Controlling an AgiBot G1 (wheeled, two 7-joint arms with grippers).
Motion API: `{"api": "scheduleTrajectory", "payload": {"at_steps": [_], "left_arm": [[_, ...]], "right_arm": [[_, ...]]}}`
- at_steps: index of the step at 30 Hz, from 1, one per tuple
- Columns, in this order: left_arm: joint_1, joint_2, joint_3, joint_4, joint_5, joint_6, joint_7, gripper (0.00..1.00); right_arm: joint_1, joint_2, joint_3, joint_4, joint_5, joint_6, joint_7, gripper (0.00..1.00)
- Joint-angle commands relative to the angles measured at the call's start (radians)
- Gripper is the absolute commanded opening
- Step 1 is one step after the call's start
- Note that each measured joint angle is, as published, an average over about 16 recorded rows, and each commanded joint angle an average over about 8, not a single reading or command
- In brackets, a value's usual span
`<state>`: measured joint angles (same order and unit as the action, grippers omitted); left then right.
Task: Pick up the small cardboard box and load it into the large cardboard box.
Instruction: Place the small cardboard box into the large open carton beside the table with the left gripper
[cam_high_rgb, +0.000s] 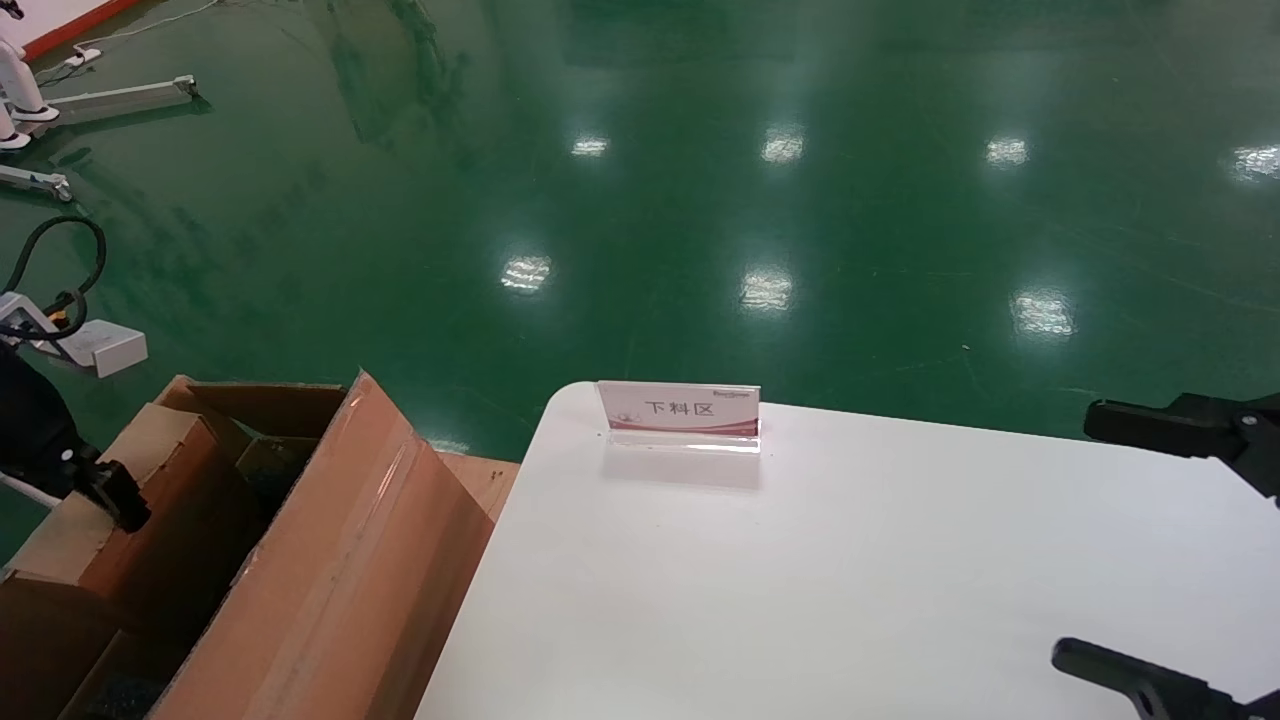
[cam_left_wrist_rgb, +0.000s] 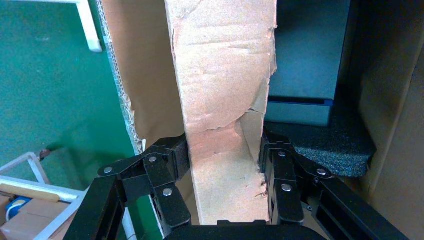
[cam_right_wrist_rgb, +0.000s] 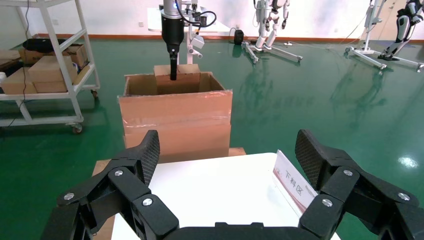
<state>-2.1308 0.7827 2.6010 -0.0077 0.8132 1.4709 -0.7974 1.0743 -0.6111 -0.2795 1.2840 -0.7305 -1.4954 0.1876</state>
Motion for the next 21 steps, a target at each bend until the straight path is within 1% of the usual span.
{"api": "scheduleTrajectory", "payload": {"at_steps": [1,21], "left_arm": [[0.0,0.0,0.0,0.001,0.0,0.0,0.0,1.0],[0.0,0.0,-0.001,0.003,0.001,-0.009,0.0,1.0]], "right_arm": [[0.0,0.0,0.0,0.0,0.0,0.0,0.0,1.0],[0.0,0.0,0.0,0.0,0.0,0.0,0.0,1.0]]}}
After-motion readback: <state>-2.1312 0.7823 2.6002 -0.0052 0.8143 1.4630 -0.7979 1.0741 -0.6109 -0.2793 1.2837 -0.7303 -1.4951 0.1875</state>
